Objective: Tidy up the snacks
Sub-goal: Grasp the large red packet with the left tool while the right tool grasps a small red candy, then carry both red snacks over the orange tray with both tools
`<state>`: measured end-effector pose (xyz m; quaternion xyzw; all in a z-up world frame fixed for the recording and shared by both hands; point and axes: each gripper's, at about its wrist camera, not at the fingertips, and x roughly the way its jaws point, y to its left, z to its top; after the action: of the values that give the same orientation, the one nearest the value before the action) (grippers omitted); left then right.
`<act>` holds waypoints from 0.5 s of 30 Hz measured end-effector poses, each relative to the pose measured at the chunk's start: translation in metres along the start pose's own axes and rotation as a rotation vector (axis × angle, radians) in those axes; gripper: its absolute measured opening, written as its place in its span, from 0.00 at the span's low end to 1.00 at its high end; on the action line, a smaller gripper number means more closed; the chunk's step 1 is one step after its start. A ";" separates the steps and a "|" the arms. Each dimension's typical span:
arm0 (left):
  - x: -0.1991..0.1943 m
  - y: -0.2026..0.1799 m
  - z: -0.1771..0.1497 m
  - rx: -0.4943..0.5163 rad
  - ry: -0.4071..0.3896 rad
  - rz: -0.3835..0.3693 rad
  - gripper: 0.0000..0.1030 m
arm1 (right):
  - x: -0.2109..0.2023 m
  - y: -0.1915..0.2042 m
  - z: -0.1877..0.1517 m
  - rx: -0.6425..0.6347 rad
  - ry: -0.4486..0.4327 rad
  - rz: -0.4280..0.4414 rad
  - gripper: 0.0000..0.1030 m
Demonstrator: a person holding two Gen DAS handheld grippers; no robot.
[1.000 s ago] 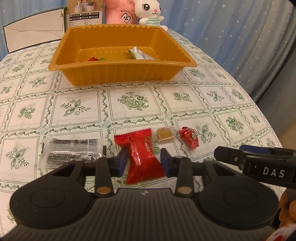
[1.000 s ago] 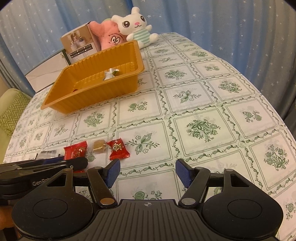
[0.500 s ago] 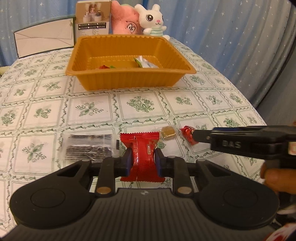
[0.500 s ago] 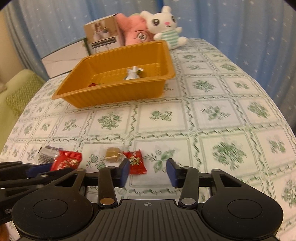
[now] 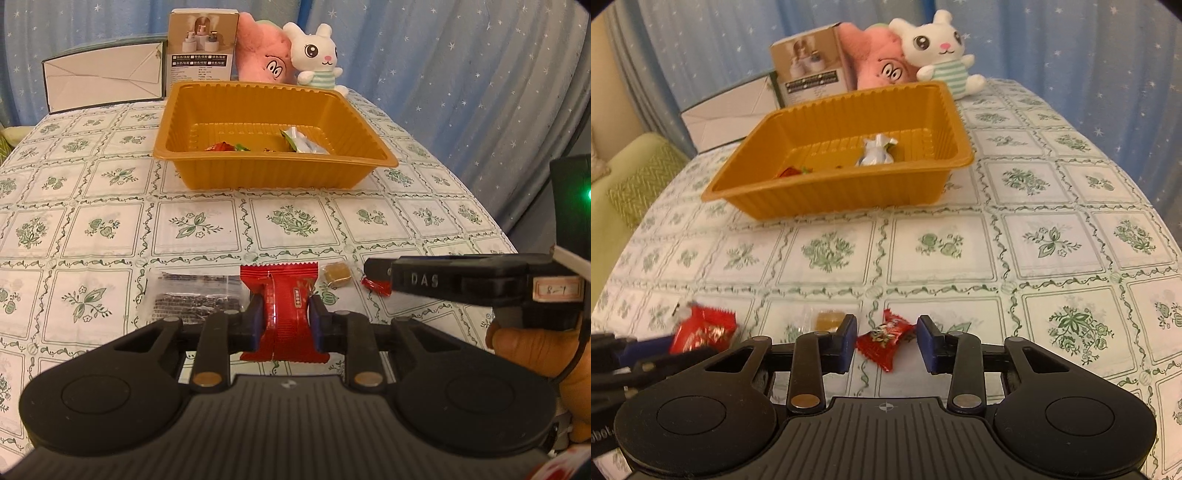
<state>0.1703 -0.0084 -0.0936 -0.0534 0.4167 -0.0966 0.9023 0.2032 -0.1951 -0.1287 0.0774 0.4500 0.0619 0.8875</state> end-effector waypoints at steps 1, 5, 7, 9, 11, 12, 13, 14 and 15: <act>0.000 0.001 0.000 -0.002 0.002 0.001 0.22 | 0.001 0.000 0.001 0.004 0.004 -0.005 0.37; 0.000 0.002 -0.001 -0.005 0.003 0.002 0.22 | 0.009 -0.001 0.003 0.023 0.022 -0.032 0.36; -0.001 0.002 -0.001 -0.005 0.001 0.004 0.22 | 0.011 -0.002 0.002 0.027 0.025 -0.042 0.34; -0.001 0.002 -0.001 -0.006 0.000 0.006 0.22 | 0.012 -0.001 0.002 0.020 0.025 -0.045 0.20; -0.001 0.003 -0.001 -0.008 0.001 0.008 0.22 | 0.011 -0.001 0.001 0.013 0.026 -0.044 0.19; -0.001 0.003 -0.001 -0.008 0.000 0.009 0.22 | 0.010 -0.001 0.000 0.012 0.025 -0.046 0.18; -0.002 0.003 -0.001 -0.008 0.000 0.009 0.22 | 0.008 -0.001 -0.001 0.014 0.021 -0.047 0.18; -0.002 0.003 -0.001 -0.009 0.001 0.010 0.22 | 0.005 -0.002 -0.002 0.016 0.016 -0.048 0.18; -0.003 0.003 -0.001 -0.009 0.001 0.009 0.22 | 0.002 -0.002 -0.003 0.019 0.011 -0.049 0.17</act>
<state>0.1681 -0.0054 -0.0929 -0.0554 0.4178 -0.0905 0.9023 0.2023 -0.1969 -0.1320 0.0743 0.4571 0.0361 0.8856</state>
